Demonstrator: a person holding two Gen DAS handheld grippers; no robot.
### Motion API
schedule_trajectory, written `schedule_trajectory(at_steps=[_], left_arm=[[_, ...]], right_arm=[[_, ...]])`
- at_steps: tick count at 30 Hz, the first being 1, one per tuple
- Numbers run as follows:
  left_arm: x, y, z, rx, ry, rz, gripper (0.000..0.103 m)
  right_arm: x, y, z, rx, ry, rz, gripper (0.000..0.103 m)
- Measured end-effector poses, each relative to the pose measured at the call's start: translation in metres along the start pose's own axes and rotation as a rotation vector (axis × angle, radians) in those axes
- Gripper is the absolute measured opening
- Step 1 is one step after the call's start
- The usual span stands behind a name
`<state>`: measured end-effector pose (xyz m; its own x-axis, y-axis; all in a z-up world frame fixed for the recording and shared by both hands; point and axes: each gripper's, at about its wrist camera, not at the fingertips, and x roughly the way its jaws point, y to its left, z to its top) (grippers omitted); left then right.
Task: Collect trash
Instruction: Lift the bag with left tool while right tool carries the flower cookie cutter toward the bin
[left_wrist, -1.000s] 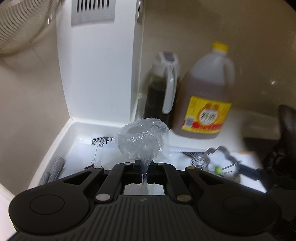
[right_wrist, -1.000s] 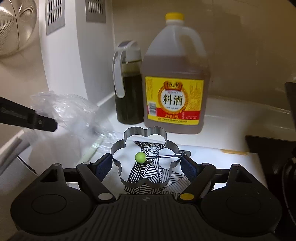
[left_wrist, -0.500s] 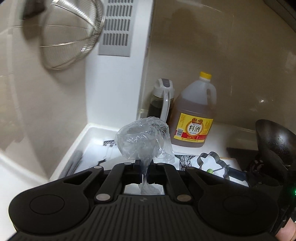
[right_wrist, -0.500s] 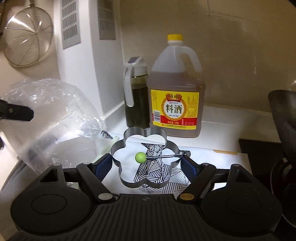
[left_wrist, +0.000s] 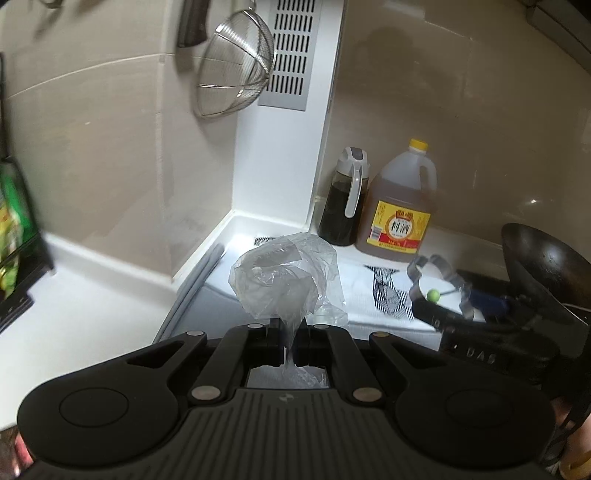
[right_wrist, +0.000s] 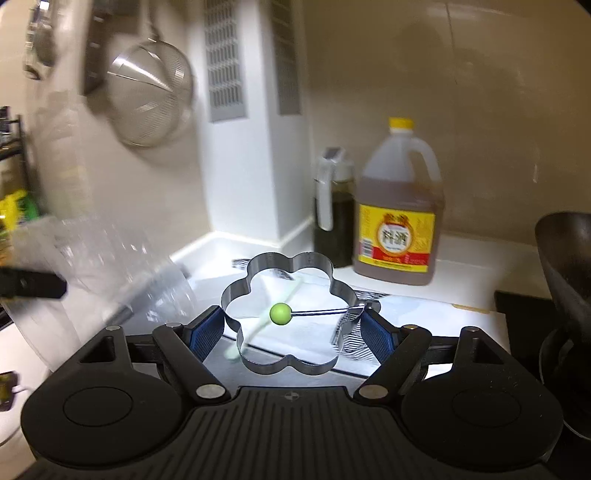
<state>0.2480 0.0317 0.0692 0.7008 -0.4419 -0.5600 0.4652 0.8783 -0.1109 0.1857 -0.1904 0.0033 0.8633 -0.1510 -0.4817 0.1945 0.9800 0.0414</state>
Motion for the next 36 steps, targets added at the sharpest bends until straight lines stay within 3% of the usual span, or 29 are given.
schedule_trajectory(at_steps=[7, 15, 25, 36], left_arm=[[-0.056, 0.011, -0.045, -0.001, 0.043, 0.031, 0.004], [-0.106, 0.028, -0.098, -0.028, 0.121, 0.085, 0.004], [-0.133, 0.040, -0.161, -0.096, 0.262, 0.142, 0.004], [-0.139, 0.045, -0.212, -0.129, 0.377, 0.210, 0.004]], right_arm=[[-0.049, 0.029, -0.008, -0.067, 0.030, 0.116, 0.082], [-0.091, 0.069, -0.032, -0.146, 0.131, 0.297, 0.082], [-0.115, 0.109, -0.069, -0.201, 0.297, 0.487, 0.082], [-0.109, 0.129, -0.123, -0.254, 0.496, 0.538, 0.082]])
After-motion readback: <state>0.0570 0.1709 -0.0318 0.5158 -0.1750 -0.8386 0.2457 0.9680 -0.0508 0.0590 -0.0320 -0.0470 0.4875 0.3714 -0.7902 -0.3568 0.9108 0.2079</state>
